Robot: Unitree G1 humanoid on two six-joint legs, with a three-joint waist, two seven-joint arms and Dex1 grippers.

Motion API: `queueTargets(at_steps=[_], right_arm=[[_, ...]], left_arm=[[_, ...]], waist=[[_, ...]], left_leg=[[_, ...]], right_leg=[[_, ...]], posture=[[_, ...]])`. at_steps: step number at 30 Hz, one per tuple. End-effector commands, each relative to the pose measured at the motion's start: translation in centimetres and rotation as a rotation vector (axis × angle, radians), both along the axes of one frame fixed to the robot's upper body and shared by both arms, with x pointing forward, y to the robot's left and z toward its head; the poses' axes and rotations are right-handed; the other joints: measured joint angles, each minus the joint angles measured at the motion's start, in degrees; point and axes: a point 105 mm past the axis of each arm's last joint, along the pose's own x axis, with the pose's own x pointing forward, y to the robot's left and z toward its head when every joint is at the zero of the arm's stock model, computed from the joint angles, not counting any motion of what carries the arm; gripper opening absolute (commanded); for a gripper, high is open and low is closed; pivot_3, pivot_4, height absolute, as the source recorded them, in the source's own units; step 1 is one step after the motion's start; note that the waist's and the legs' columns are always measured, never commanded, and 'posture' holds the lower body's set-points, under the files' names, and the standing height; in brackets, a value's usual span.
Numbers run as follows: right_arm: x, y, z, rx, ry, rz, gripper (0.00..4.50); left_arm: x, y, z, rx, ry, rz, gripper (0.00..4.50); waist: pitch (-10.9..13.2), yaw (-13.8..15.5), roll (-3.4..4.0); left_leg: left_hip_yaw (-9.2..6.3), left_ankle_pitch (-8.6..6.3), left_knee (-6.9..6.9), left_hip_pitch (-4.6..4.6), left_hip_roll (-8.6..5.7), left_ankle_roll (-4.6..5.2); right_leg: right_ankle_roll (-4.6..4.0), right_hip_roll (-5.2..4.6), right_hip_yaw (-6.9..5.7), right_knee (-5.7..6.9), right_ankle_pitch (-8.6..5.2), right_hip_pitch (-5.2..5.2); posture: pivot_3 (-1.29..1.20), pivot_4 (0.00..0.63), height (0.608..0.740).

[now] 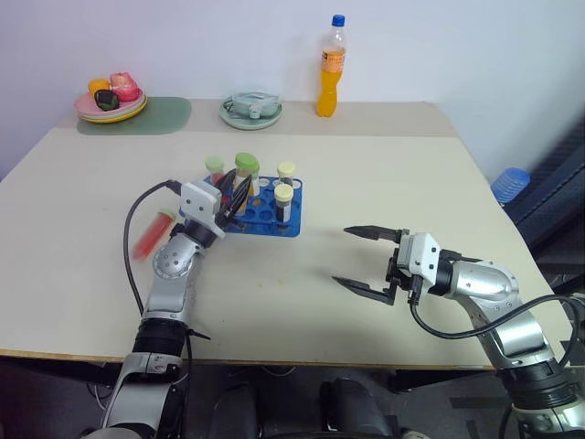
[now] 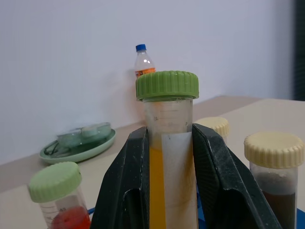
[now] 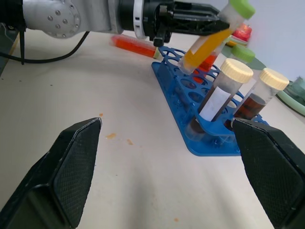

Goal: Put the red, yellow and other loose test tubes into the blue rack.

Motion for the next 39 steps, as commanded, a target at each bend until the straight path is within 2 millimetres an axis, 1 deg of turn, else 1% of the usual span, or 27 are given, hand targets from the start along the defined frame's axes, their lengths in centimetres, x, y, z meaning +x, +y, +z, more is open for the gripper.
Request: queueTargets(at_steps=[1,5,12,18,27,28,29,32,33,34,36,39], right_arm=[[-0.1,0.0,1.4,0.006,-0.059,-0.003,4.5],[0.0,0.0,1.7,0.005,-0.059,-0.005,4.5],[-0.4,0.0,1.8,0.002,-0.054,-0.009,4.5],[-0.5,0.0,1.8,0.002,-0.047,-0.015,4.5],[-0.3,0.2,2.1,0.014,-0.04,-0.021,4.5],[-0.3,0.2,2.2,0.015,-0.04,-0.021,4.5],[-0.4,0.3,2.2,0.016,-0.039,-0.022,4.5],[-0.5,0.3,2.1,0.018,-0.037,-0.023,4.5],[-0.5,0.3,2.1,0.019,-0.036,-0.024,4.5],[-0.6,0.3,2.1,0.02,-0.035,-0.025,4.5],[-0.6,0.3,2.0,0.021,-0.034,-0.026,4.5],[-0.5,0.3,1.9,0.025,-0.031,-0.026,4.5]], left_arm=[[0.4,-0.5,0.9,-0.011,-0.052,-0.014,0.73],[0.6,-1.0,0.1,-0.029,-0.033,-0.034,0.73],[-0.1,-1.6,-1.5,-0.036,0.012,-0.082,0.73],[-0.5,-1.4,-2.7,-0.047,0.052,-0.099,0.73],[-0.8,-0.9,-3.6,-0.089,0.072,-0.165,0.73],[-0.8,-0.9,-3.6,-0.093,0.07,-0.17,1.72],[-0.7,-0.8,-3.6,-0.1,0.072,-0.168,2.15],[-0.2,-0.6,-3.8,-0.109,0.09,-0.125,3.72],[0.0,-0.5,-3.9,-0.097,0.088,-0.106,4.15],[-0.1,-0.4,-3.6,-0.084,0.076,-0.098,4.41],[-0.4,-0.4,-3.1,-0.076,0.05,-0.099,4.41],[-1.2,0.1,-1.4,-0.087,-0.016,-0.102,4.41]], waist=[[0.01,-0.01,0.0],[0.07,-0.1,0.0],[0.24,-0.04,-0.03],[0.24,-0.03,-0.02],[0.27,0.0,-0.01],[0.28,0.0,0.0],[0.31,0.02,0.02],[0.48,-0.04,0.02],[0.51,-0.04,0.02],[0.54,-0.04,0.02],[0.64,-0.05,0.02],[0.88,-0.14,0.03]], left_leg=[[0.0,-0.01,0.0,0.0,0.0,0.02],[0.0,-0.04,-0.01,-0.02,0.0,0.07],[0.0,-0.06,-0.01,-0.04,0.01,0.1],[0.02,-0.12,-0.02,-0.06,0.01,0.2],[0.02,-0.16,-0.02,-0.1,0.0,0.26],[0.02,-0.17,-0.03,-0.1,-0.01,0.28],[0.02,-0.18,-0.02,-0.12,-0.01,0.29],[0.02,-0.18,-0.02,-0.2,-0.02,0.29],[0.01,-0.18,-0.01,-0.2,-0.02,0.29],[0.01,-0.18,-0.01,-0.2,-0.02,0.29],[0.0,-0.18,-0.02,-0.2,-0.02,0.29],[-0.01,-0.18,-0.02,-0.22,-0.01,0.29]], right_leg=[[0.0,0.0,0.0,-0.03,0.0,0.0],[0.0,0.0,0.0,-0.08,0.0,0.01],[-0.14,-0.01,-0.01,-0.15,-0.07,0.01],[-0.14,-0.04,-0.01,-0.28,-0.08,0.05],[-0.17,-0.08,-0.03,-0.4,-0.09,0.05],[-0.17,-0.1,-0.03,-0.42,-0.09,0.05],[-0.18,-0.1,-0.04,-0.44,-0.09,0.05],[-0.18,-0.12,-0.06,-0.49,-0.09,0.02],[-0.18,-0.13,-0.06,-0.5,-0.09,0.02],[-0.18,-0.13,-0.06,-0.5,-0.09,0.02],[-0.18,-0.13,-0.06,-0.5,-0.09,0.01],[-0.18,-0.14,-0.06,-0.5,-0.09,-0.02]], posture=[[0.0,0.15,0.74],[0.0,0.15,0.74],[0.0,0.15,0.74],[0.0,0.15,0.74],[0.0,0.15,0.74],[0.0,0.15,0.74],[0.0,0.15,0.74],[0.0,0.15,0.74],[0.0,0.15,0.74],[0.0,0.15,0.74],[0.0,0.15,0.74],[0.0,0.15,0.74]])
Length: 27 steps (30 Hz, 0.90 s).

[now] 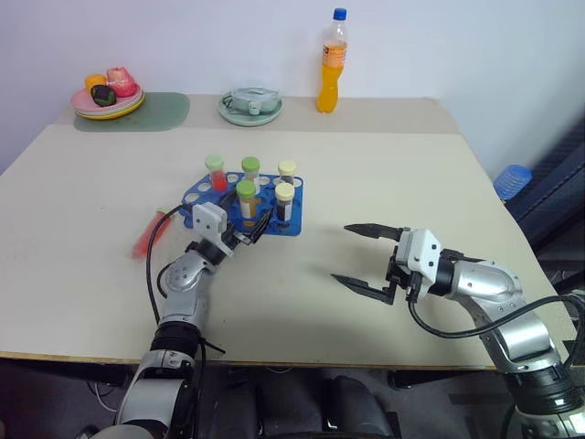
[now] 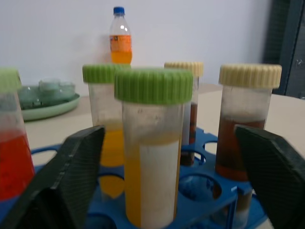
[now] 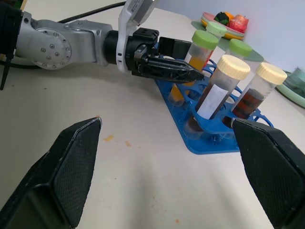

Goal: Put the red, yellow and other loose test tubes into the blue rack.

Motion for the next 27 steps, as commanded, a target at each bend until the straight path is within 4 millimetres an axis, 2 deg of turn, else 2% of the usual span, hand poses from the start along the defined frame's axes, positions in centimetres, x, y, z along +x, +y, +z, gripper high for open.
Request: queueTargets(at_steps=[1,5,8,12,16,19,22,27], right_arm=[[-0.2,0.2,1.3,0.022,-0.054,0.011,4.5],[0.2,0.4,1.3,0.027,-0.05,0.017,4.5],[0.3,0.5,1.3,0.027,-0.05,0.025,4.5],[0.6,0.8,1.2,0.033,-0.049,0.04,4.5],[0.8,1.1,1.1,0.038,-0.055,0.054,4.5],[0.8,1.3,0.9,0.04,-0.056,0.061,4.5],[0.8,1.4,0.6,0.042,-0.056,0.069,4.5],[1.0,1.6,0.4,0.047,-0.06,0.076,4.5]], left_arm=[[-1.0,0.9,3.7,-0.024,-0.139,0.023,4.41],[-1.6,2.9,7.4,-0.105,-0.172,0.084,4.41],[-1.9,4.1,8.5,-0.122,-0.138,0.098,4.41],[-1.8,8.8,9.3,-0.108,0.012,0.25,4.41],[-1.5,14.5,8.3,0.076,0.2,0.527,4.41],[-1.2,17.9,8.2,0.108,0.356,0.631,4.41],[-1.2,18.9,6.6,0.319,0.607,0.62,4.41],[-0.8,17.4,5.7,0.482,0.773,0.393,4.41]], waist=[[0.14,-0.02,0.04],[0.38,0.0,0.03],[0.41,-0.01,0.05],[0.5,-0.16,0.05],[0.61,-0.16,0.11],[0.71,0.07,0.0],[0.96,0.14,-0.29],[1.02,0.18,-0.23]], left_leg=[[-0.02,0.0,0.0,-0.03,0.0,0.0],[-0.03,0.0,0.0,-0.06,0.01,0.0],[-0.04,0.0,0.0,-0.07,0.0,0.0],[-0.02,0.01,0.0,-0.07,0.0,-0.01],[-0.01,0.01,-0.01,-0.06,0.02,-0.01],[0.05,0.02,-0.01,-0.08,0.01,-0.03],[0.04,0.06,-0.01,-0.2,0.0,-0.1],[0.14,0.33,0.02,-0.67,-0.08,-0.57]], right_leg=[[0.0,-0.02,0.0,0.0,0.0,-0.04],[0.01,-0.03,0.0,0.01,0.01,-0.07],[0.02,-0.03,0.0,0.01,0.01,-0.06],[0.03,-0.01,0.0,0.02,0.02,-0.06],[0.03,0.02,0.0,0.06,0.02,-0.1],[0.02,0.02,0.0,0.06,0.01,-0.11],[0.01,0.02,-0.04,0.12,0.0,-0.2],[0.02,-0.04,-0.03,0.18,0.01,-0.71]], posture=[[0.0,0.15,0.74],[0.0,0.15,0.74],[0.0,0.15,0.74],[0.0,0.15,0.74],[0.0,0.15,0.74],[0.0,0.15,0.74],[0.0,0.15,0.74],[0.0,0.15,0.74]])
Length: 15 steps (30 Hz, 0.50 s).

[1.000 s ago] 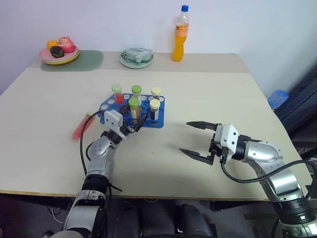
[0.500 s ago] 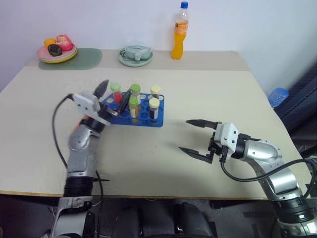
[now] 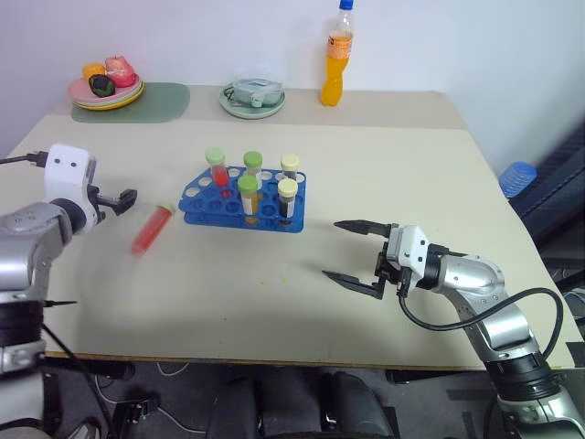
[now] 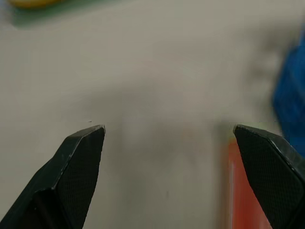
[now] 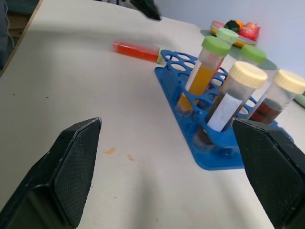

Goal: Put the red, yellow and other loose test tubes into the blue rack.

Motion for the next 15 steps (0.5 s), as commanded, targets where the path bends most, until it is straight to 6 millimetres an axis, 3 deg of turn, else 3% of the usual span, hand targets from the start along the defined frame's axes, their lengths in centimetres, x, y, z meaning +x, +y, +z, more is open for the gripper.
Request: queueTargets(at_steps=[1,6,15], right_arm=[[0.0,0.2,0.7,0.01,-0.043,0.012,4.5],[-0.1,0.1,0.5,0.01,-0.043,0.009,4.5],[-0.6,-0.3,0.2,0.013,-0.04,-0.02,4.5]], left_arm=[[0.4,-1.1,-0.6,-0.028,0.136,-0.095,4.41],[1.4,-2.1,-1.1,-0.106,0.267,-0.102,4.41],[2.3,-2.5,-2.7,-0.084,0.396,-0.062,4.41]], waist=[[0.04,-0.07,0.0],[0.21,-0.31,-0.07],[0.24,-0.19,-0.1]], left_leg=[[0.02,0.01,-0.01,-0.01,0.0,-0.02],[-0.01,0.07,-0.02,-0.02,0.05,-0.12],[-0.02,0.07,-0.01,-0.04,0.06,-0.11]], right_leg=[[0.0,0.01,0.0,0.01,0.0,-0.04],[0.16,0.11,0.0,0.16,0.09,-0.15],[0.18,0.12,0.02,0.21,0.1,-0.18]], posture=[[0.0,0.15,0.74],[0.0,0.15,0.74],[0.0,0.15,0.74]])
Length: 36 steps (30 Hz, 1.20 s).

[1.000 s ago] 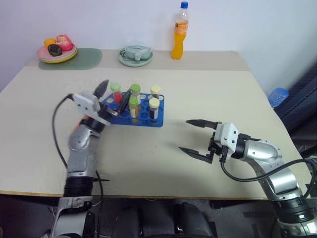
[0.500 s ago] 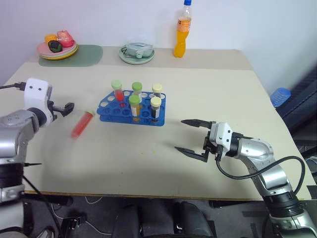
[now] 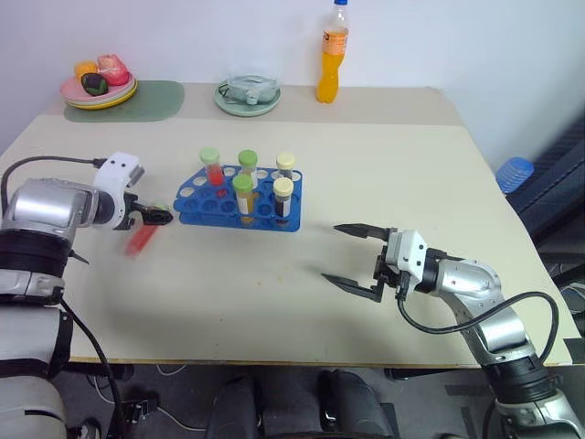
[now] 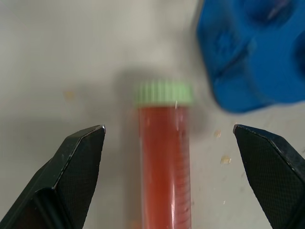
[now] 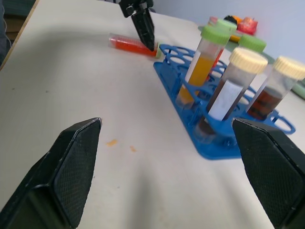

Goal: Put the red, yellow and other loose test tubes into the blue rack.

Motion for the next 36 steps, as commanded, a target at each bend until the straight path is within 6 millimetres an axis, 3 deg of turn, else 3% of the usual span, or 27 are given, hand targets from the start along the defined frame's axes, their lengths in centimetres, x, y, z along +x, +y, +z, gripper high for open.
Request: queueTargets(at_steps=[1,3,10,11,19,23,25,28,32,36], right_arm=[[-0.3,-0.1,1.2,0.005,-0.06,-0.003,4.5],[-0.3,-0.2,1.1,0.004,-0.059,-0.007,4.5],[-0.3,-0.2,0.9,0.001,-0.053,-0.008,4.5],[-0.3,-0.2,0.9,-0.001,-0.052,-0.006,4.5],[0.0,0.1,0.8,-0.002,-0.049,0.009,4.5],[0.2,0.1,0.7,0.007,-0.04,0.013,4.5],[0.2,0.1,0.7,0.015,-0.032,0.012,4.5],[0.2,0.0,0.7,0.029,-0.018,0.003,4.5],[0.2,-0.2,0.7,0.026,-0.014,-0.001,4.5],[0.0,-0.5,0.8,0.018,-0.018,-0.014,4.5]], left_arm=[[0.4,0.1,0.7,0.022,0.009,0.019,4.41],[0.4,0.2,0.4,0.025,0.025,0.033,4.41],[0.3,-0.1,-0.4,0.019,0.05,0.049,1.03],[0.2,0.0,-0.4,0.02,0.051,0.059,0.76],[-1.9,1.1,0.9,-0.07,-0.071,0.085,0.76],[-2.3,1.9,5.6,-0.08,-0.552,0.075,0.76],[-3.0,2.3,6.8,-0.05,-0.692,0.115,0.76],[-3.7,0.4,7.5,-0.101,-0.791,0.033,0.76],[-4.1,-2.7,10.0,-0.149,-1.061,-0.07,0.76],[-3.6,-5.0,10.0,-0.183,-1.209,-0.106,0.76]], waist=[[0.02,0.01,-0.03],[0.04,0.02,-0.07],[0.05,0.0,-0.06],[0.05,0.0,-0.06],[0.06,-0.37,-0.06],[0.1,-0.26,-0.07],[0.13,0.02,-0.15],[0.12,0.26,-0.17],[0.11,0.55,-0.16],[0.11,0.55,-0.17]], left_leg=[[0.0,0.0,0.01,0.0,0.0,0.0],[-0.01,0.0,0.01,-0.01,0.0,0.0],[-0.02,0.0,0.02,0.0,0.0,0.0],[-0.02,0.0,0.02,0.0,0.0,0.0],[-0.01,0.01,0.04,0.03,0.02,-0.02],[-0.03,0.05,0.06,0.05,0.06,-0.09],[-0.03,0.07,0.08,0.04,0.06,-0.12],[-0.04,0.08,0.12,0.03,0.01,-0.13],[-0.02,0.07,0.12,0.05,-0.04,-0.12],[-0.01,0.07,0.11,0.06,-0.04,-0.12]], right_leg=[[0.0,0.0,0.0,0.0,0.0,0.0],[0.0,0.0,0.01,0.0,0.0,0.0],[0.01,-0.01,0.01,0.05,0.0,0.0],[0.01,-0.01,0.01,0.06,0.0,0.0],[0.02,-0.02,0.07,0.29,0.0,-0.11],[0.02,-0.04,0.09,0.43,-0.01,-0.16],[0.01,-0.07,0.08,0.45,-0.01,-0.16],[0.0,-0.09,0.08,0.43,0.0,-0.12],[0.0,-0.14,0.07,0.4,0.0,-0.07],[0.01,-0.12,0.07,0.42,0.0,-0.07]], posture=[[0.0,0.15,0.74],[0.0,0.15,0.74],[0.0,0.15,0.74],[0.0,0.15,0.74],[0.0,0.15,0.74],[0.0,0.15,0.74],[0.0,0.15,0.74],[0.0,0.15,0.74],[0.0,0.15,0.74],[0.0,0.15,0.74]])
